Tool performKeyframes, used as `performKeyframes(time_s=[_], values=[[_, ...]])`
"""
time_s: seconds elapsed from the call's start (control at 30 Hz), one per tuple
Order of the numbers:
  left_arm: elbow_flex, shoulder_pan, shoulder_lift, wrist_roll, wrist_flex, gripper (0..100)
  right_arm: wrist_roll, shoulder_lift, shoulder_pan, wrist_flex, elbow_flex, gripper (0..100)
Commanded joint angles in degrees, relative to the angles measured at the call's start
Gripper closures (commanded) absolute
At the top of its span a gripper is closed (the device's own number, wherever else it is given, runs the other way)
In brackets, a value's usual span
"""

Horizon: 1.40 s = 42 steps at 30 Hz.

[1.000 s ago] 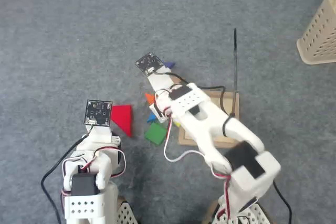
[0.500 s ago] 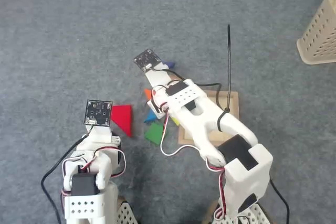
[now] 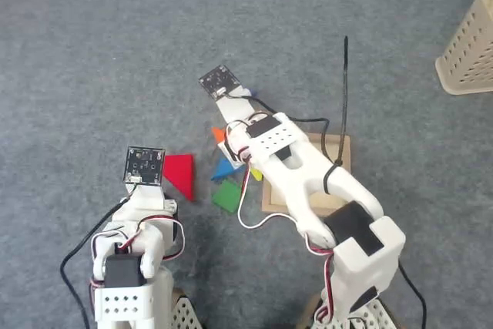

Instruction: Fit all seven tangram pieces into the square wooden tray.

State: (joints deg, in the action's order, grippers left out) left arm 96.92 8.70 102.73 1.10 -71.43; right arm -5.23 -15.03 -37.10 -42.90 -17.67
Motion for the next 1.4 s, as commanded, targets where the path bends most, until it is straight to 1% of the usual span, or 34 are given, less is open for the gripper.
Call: performKeyframes(time_s=[0.0,0.2,0.4,0.63,0.7,0.73,0.93,1.03,1.13,1.37], values=[[-0.3,0.2,0.4,-0.4,-0.2,99,-0.4,4.2,0.9,-0.9,0.4,94.1],[-0.3,0.2,0.4,-0.4,-0.2,99,-0.2,8.7,5.9,-2.1,-0.3,96.9],[-0.3,0.2,0.4,-0.4,-0.2,99,-0.4,8.9,10.0,-2.0,-0.4,98.1],[-0.3,0.2,0.4,-0.4,-0.2,99,-0.5,4.4,10.4,-1.5,0.2,96.5],[-0.3,0.2,0.4,-0.4,-0.2,99,-0.5,4.2,10.5,-1.6,0.4,98.3],[-0.3,0.2,0.4,-0.4,-0.2,99,-0.5,4.4,10.7,-2.0,0.8,99.7],[-0.3,0.2,0.4,-0.4,-0.2,99,-1.3,11.5,10.9,-2.2,-1.3,99.3],[-0.3,0.2,0.4,-0.4,-0.2,99,-6.9,18.4,10.9,-5.3,-3.2,99.3],[-0.3,0.2,0.4,-0.4,-0.2,99,-12.8,26.7,10.9,-12.0,-3.3,99.3],[-0.3,0.2,0.4,-0.4,-0.2,99,-27.9,43.6,14.2,-25.2,-3.1,99.3]])
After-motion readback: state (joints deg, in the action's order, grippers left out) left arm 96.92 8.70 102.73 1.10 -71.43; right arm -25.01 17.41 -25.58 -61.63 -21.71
